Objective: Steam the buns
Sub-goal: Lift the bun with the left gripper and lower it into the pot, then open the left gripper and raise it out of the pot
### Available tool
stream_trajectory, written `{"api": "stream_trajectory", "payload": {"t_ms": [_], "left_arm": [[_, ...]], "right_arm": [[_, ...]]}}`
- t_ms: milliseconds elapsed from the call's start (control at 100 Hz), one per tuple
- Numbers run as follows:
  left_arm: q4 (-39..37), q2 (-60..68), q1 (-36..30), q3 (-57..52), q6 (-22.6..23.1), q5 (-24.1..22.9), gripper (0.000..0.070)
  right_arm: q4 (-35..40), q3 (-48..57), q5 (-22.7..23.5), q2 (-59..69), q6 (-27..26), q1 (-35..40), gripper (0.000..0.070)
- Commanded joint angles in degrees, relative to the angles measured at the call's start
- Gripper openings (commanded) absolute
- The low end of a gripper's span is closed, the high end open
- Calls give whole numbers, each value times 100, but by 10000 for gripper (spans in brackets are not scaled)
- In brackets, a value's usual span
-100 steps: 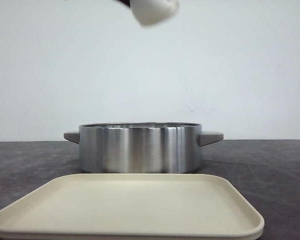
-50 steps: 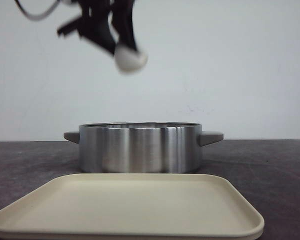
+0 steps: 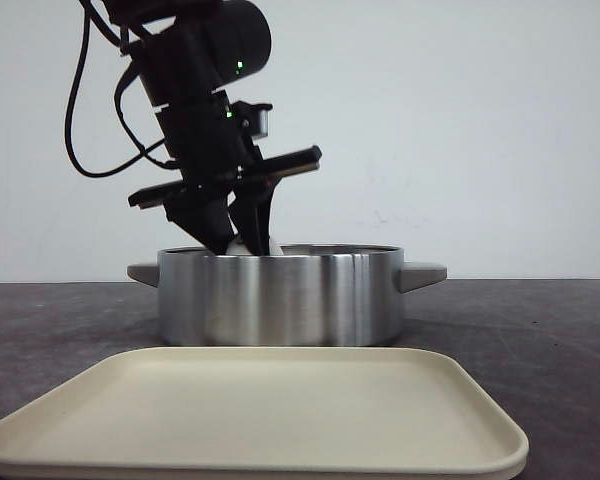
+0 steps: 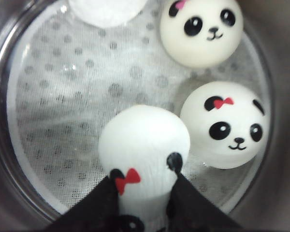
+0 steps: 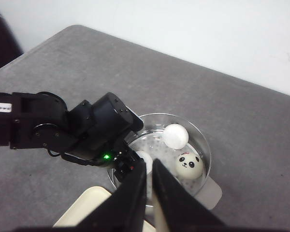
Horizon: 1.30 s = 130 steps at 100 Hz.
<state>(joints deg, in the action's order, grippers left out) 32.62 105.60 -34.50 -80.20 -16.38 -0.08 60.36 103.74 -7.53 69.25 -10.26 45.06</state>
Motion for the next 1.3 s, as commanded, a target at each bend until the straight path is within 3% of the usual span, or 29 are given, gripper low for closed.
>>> {"api": "stream_trajectory", "payload": {"t_ms": [0, 70, 140, 350, 440, 490, 570, 630, 910, 1100, 1290], "left_arm": [[-28, 127, -15, -116, 87, -9, 185], [-90, 127, -17, -118, 87, -76, 411], [-85, 125, -17, -155, 83, -105, 552], [212, 105, -17, -619, 77, -107, 565], [446, 7, -20, -994, 77, -149, 505], [588, -142, -37, -1154, 70, -195, 389], [658, -590, -105, -1193, -2, -363, 139], [723, -1025, -181, -1187, -7, -520, 67], [680, -3484, -503, -708, 77, -1377, 63], [872, -5224, -511, 256, 164, -1499, 63], [1139, -6485, -509, 1115, 245, -1517, 62]], "right_arm": [[-9, 116, 0, 59, 42, 63, 12], [-7, 116, 0, 59, 39, 63, 12], [-11, 116, 0, 59, 28, 63, 12], [-9, 116, -2, 59, 24, 63, 12], [-11, 114, -13, 63, 39, 63, 12], [-72, 87, -118, 63, 42, 63, 12], [-254, -20, -365, 26, 42, 63, 12], [-450, -153, -457, -26, 44, 81, 12], [-2653, -2175, -531, -992, 308, 505, 12], [-4013, -3932, -1139, -1652, 144, 968, 11], [-5018, -4957, -1432, -1882, 125, 1279, 11]]}}
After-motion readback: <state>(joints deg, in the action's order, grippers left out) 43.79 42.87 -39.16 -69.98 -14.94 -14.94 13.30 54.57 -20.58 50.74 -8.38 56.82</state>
